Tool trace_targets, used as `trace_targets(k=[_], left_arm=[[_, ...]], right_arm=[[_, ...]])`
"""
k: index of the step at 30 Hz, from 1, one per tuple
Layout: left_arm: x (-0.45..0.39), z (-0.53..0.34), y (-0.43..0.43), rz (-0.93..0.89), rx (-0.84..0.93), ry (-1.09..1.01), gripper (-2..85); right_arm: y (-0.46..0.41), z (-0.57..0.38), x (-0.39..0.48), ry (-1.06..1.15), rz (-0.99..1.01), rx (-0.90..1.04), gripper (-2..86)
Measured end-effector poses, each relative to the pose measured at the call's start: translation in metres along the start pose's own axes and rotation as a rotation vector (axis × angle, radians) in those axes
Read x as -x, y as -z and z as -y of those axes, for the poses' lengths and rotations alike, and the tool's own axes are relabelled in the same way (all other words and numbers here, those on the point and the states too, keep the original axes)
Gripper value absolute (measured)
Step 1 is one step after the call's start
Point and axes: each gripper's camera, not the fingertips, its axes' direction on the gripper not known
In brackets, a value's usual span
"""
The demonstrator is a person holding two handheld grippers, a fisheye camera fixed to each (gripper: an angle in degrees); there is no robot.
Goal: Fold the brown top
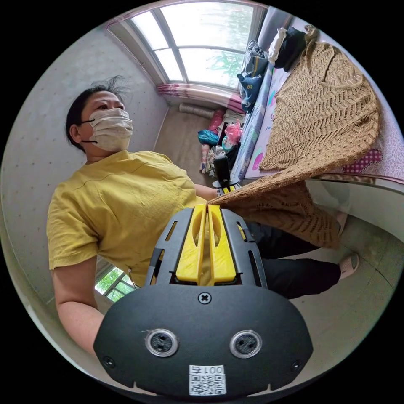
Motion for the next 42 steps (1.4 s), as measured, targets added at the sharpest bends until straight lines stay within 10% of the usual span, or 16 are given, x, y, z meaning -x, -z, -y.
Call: trace_targets(k=[14, 42], left_arm=[[-0.005, 0.01, 0.077, 0.186, 0.077, 0.047, -0.7], [-0.118, 0.046, 0.163, -0.649, -0.28, -0.067, -1.2]], right_arm=[[-0.011, 0.078, 0.043, 0.035, 0.067, 0.09, 0.5], [0.044, 0.093, 0.079, 0.048, 0.169, -0.034, 0.6]])
